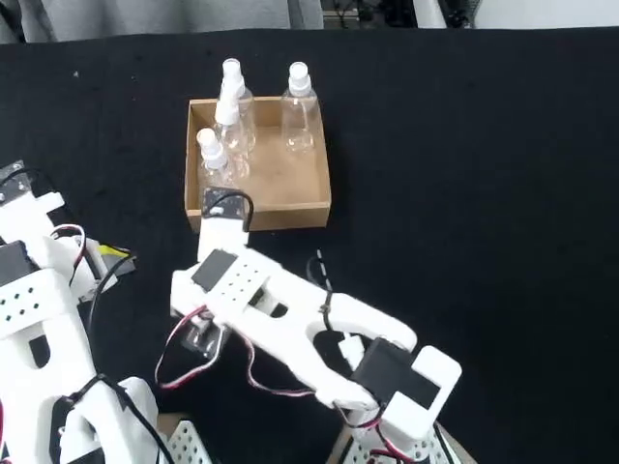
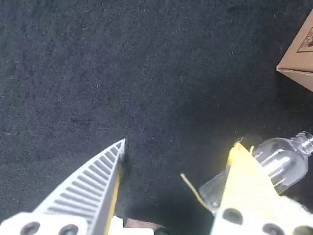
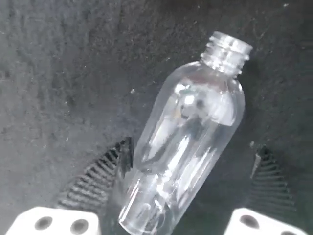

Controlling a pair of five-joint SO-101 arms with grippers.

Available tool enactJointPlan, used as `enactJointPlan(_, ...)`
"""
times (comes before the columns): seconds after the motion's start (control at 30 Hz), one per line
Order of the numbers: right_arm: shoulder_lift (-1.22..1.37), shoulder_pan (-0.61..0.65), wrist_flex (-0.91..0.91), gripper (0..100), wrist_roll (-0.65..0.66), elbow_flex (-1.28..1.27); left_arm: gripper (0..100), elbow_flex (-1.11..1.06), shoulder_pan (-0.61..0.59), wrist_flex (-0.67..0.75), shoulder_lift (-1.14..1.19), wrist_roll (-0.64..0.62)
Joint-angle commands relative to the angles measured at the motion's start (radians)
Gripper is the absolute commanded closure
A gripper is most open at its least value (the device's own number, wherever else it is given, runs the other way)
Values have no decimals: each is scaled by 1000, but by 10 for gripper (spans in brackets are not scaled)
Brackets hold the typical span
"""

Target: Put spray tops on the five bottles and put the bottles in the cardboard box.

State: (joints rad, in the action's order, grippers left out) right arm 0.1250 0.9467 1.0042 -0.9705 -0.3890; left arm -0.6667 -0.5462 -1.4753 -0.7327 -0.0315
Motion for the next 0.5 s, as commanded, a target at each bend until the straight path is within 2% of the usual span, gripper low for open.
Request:
enactJointPlan(0.0, -8, -49, 11, 685, -2, 54, 697, 13, -8, 15, -17, -11)
enactJointPlan(0.13, -8, -49, 2, 763, 2, 61, 697, 13, -8, 15, -17, -11)
enactJointPlan(0.47, -8, -51, -17, 751, 18, 54, 697, 13, -8, 15, -17, -11)
